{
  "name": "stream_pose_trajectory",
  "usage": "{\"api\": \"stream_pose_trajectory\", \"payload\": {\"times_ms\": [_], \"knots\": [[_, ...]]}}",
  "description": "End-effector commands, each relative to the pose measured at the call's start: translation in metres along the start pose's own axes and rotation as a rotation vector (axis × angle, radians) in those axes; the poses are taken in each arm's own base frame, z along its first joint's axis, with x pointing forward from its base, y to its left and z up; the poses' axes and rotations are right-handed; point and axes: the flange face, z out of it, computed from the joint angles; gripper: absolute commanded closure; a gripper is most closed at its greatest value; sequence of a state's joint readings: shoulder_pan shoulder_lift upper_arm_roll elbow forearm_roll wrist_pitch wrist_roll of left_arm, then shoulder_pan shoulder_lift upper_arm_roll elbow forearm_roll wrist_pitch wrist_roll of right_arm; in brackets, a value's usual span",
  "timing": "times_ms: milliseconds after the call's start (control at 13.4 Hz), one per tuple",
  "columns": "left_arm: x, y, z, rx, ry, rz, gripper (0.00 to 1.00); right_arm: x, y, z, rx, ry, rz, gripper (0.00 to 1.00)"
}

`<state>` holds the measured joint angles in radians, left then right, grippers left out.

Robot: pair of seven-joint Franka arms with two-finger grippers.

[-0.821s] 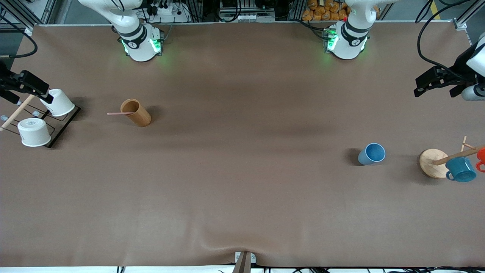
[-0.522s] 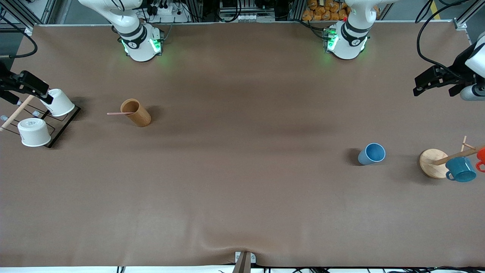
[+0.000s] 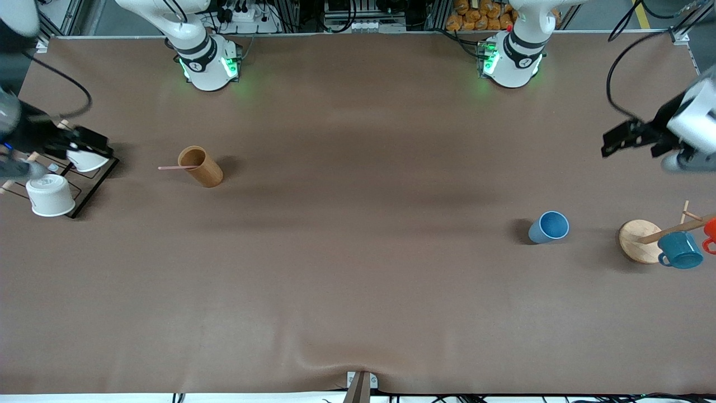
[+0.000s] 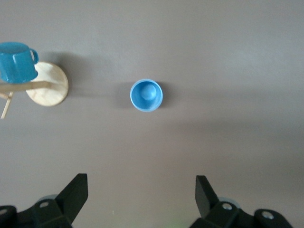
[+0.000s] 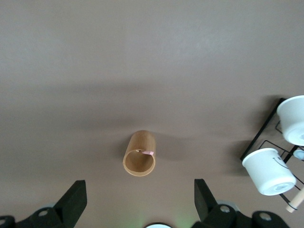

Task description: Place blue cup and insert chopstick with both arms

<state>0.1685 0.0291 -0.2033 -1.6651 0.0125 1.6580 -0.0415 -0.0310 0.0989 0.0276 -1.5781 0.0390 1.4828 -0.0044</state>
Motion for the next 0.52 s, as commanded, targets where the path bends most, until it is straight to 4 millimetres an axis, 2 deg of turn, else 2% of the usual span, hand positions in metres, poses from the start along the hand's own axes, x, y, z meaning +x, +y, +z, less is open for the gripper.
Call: {"api": "stream_pose_trajectory", "payload": {"times_ms": [0,75,224,373,448], "knots": [[0.003,-0.017,0.063,0.017,0.032,-0.015,0.00,0.027,-0.006,0.054,0.007,-0.111,0.038,0.00],[0.004,-0.013,0.089,0.014,0.054,-0.008,0.00,0.037,0.000,0.082,0.035,-0.165,0.066,0.00],[0.007,-0.012,0.140,0.003,0.092,-0.008,0.00,0.046,0.025,0.133,0.121,-0.260,0.125,0.02],[0.014,-0.015,0.188,-0.013,0.111,-0.010,0.00,0.050,0.044,0.164,0.161,-0.301,0.167,0.12],[0.017,-0.016,0.208,-0.019,0.100,-0.011,0.00,0.051,0.047,0.176,0.160,-0.327,0.198,0.17]]}}
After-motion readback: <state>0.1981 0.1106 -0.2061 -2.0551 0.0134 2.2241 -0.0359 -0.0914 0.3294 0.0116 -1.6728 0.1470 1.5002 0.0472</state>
